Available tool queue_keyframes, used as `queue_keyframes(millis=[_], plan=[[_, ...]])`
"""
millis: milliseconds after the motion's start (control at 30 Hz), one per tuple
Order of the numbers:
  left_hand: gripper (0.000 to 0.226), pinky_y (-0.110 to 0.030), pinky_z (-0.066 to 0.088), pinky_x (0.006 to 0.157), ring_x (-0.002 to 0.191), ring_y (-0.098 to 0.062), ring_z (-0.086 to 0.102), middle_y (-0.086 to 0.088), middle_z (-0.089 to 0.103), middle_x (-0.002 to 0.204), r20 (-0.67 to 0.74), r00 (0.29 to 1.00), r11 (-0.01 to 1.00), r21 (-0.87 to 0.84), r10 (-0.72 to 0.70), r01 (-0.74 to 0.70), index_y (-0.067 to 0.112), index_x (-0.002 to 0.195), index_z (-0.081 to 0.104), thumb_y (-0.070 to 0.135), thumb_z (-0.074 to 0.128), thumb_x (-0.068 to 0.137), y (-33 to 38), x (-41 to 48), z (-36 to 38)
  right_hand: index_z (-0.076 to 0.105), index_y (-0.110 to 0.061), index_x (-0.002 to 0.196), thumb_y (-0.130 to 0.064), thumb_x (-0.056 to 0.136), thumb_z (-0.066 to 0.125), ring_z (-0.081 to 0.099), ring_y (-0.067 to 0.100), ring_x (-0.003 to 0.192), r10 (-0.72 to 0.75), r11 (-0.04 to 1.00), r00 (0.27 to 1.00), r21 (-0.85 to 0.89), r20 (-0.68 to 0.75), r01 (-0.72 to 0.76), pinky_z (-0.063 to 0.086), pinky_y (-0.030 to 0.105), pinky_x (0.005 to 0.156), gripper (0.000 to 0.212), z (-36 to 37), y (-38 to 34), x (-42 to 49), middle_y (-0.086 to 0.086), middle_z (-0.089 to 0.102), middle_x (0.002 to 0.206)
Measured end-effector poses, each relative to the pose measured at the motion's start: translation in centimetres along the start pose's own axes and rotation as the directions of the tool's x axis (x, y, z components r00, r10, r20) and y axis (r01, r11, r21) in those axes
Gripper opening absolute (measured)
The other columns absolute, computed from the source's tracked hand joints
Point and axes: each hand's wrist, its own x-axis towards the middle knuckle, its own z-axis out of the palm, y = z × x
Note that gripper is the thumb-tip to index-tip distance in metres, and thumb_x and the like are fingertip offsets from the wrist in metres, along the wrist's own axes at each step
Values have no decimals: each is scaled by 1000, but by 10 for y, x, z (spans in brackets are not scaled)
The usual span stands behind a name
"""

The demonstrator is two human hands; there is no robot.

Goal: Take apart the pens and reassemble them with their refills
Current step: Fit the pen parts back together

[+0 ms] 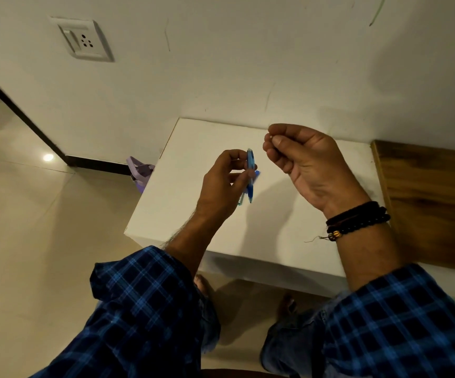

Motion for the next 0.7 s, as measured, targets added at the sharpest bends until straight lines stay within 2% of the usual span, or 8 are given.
queue_keyframes(millis=[133,233,500,700], plan=[[23,-45,61,90,104,-24,71,-4,68,121,-3,1000,1000,-25,-19,18,25,117,53,15,63,98,1,1,-1,70,-6,108,5,96,57,75,20,92,-15,1000,1000,9,14,14,58,24,79,21,0,-3,0,7,77,95],[23,-42,62,88,102,-23,72,-3,68,120,-5,1000,999,-30,-17,17,25,116,53,15,63,98,1,1,-1,70,-6,109,5,96,57,75,21,93,-9,1000,1000,13,13,9,58,24,79,21,0,-3,0,7,77,96],[23,-43,61,89,103,-25,71,-3,69,118,-10,1000,1000,-25,-14,13,22,118,54,15,63,98,-1,2,-2,72,-8,105,-2,100,54,72,12,83,47,999,999,-13,22,-46,57,21,74,19,1,4,0,3,75,86],[23,-44,61,88,103,-24,71,-3,70,116,-8,1000,999,-33,-10,10,24,116,54,14,64,97,-2,2,0,70,-5,101,1,100,52,74,14,82,169,968,985,185,15,-169,58,20,71,19,0,5,1,6,76,85]])
